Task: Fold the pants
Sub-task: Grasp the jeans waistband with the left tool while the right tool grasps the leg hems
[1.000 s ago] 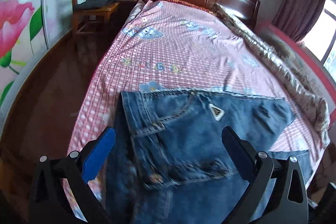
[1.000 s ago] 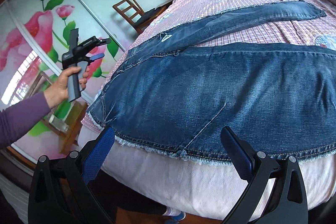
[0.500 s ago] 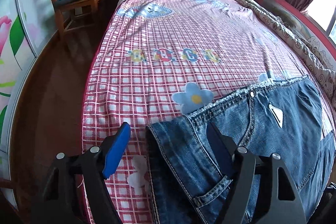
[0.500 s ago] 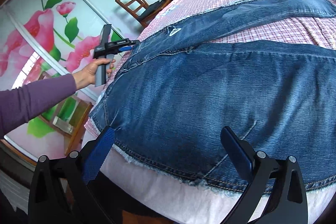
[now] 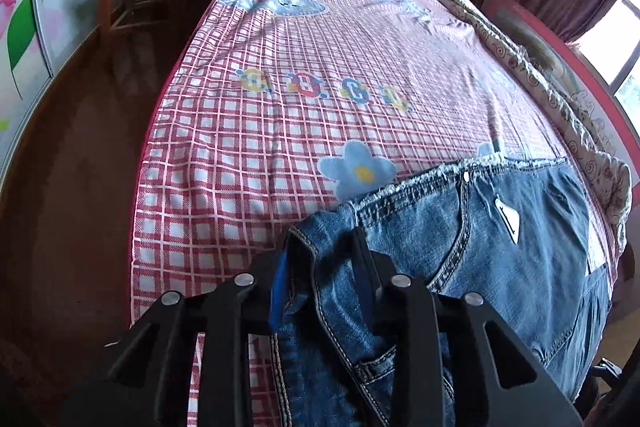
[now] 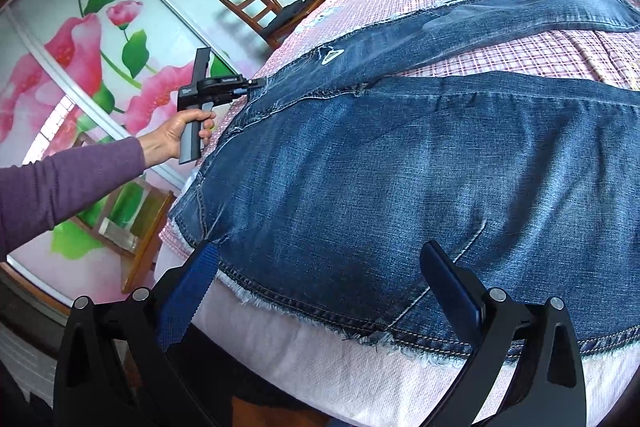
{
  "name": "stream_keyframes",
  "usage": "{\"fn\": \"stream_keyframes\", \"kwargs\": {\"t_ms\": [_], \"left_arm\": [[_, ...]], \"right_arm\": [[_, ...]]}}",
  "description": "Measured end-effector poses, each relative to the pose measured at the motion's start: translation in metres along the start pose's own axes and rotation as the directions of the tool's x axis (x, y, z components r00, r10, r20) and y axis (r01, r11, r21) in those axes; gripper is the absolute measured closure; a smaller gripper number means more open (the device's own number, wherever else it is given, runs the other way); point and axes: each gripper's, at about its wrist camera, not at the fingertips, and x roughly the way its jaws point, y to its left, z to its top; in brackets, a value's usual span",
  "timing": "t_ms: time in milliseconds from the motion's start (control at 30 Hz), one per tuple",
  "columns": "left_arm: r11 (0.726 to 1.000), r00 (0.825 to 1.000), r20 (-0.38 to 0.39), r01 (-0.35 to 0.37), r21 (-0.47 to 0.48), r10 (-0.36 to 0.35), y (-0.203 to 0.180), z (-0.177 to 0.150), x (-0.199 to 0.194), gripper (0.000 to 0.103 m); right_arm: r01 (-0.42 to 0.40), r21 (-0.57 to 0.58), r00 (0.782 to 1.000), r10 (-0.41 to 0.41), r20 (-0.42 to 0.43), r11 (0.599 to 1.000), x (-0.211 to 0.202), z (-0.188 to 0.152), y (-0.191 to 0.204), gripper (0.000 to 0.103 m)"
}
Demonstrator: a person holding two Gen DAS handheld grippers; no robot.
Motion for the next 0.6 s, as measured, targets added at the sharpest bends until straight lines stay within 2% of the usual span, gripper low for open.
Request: {"fn": "stream_keyframes", "kwargs": {"t_ms": [67,167,267,333,400,467,567,600], "left_arm": [[0.999,0.999,0.036,-0.038,-0.003,0.038,-0.005,-0.002,-0.005,0.084],[0.992,0.986,0.106,-0.124,-0.019,0.125,-0.017,-0.011,-0.01,0.086],[0.963,0.953,0.141,-0.271,-0.002,0.268,-0.033,-0.024,0.001,0.086],[0.942,0.935,0.145,-0.333,0.035,0.325,-0.042,-0.023,0.005,0.086],[0.939,0.931,0.145,-0.342,0.035,0.334,-0.041,-0.023,0.005,0.083],[0.936,0.928,0.147,-0.35,0.037,0.341,-0.041,-0.023,0.005,0.083],[0.937,0.928,0.155,-0.347,0.033,0.338,-0.039,-0.025,0.005,0.083],[0.939,0.93,0.156,-0.342,0.03,0.334,-0.038,-0.025,0.005,0.083]], "right_arm": [[0.008,0.01,1.0,-0.008,0.003,1.0,-0.003,0.002,-0.004,0.003],[0.061,0.011,0.998,-0.061,0.028,0.998,-0.022,0.013,-0.018,0.003],[0.153,0.057,0.985,-0.156,0.071,0.987,-0.053,0.041,-0.05,0.003],[0.258,0.087,0.96,-0.265,0.089,0.962,-0.079,0.073,-0.081,0.003],[0.321,0.123,0.929,-0.337,0.151,0.939,-0.111,0.113,-0.118,0.003],[0.391,0.165,0.894,-0.416,0.164,0.905,-0.131,0.156,-0.156,0.003],[0.421,0.25,0.873,-0.464,0.148,0.872,-0.144,0.23,-0.223,0.003],[0.421,0.273,0.875,-0.467,0.129,0.865,-0.142,0.251,-0.244,0.003]]}}
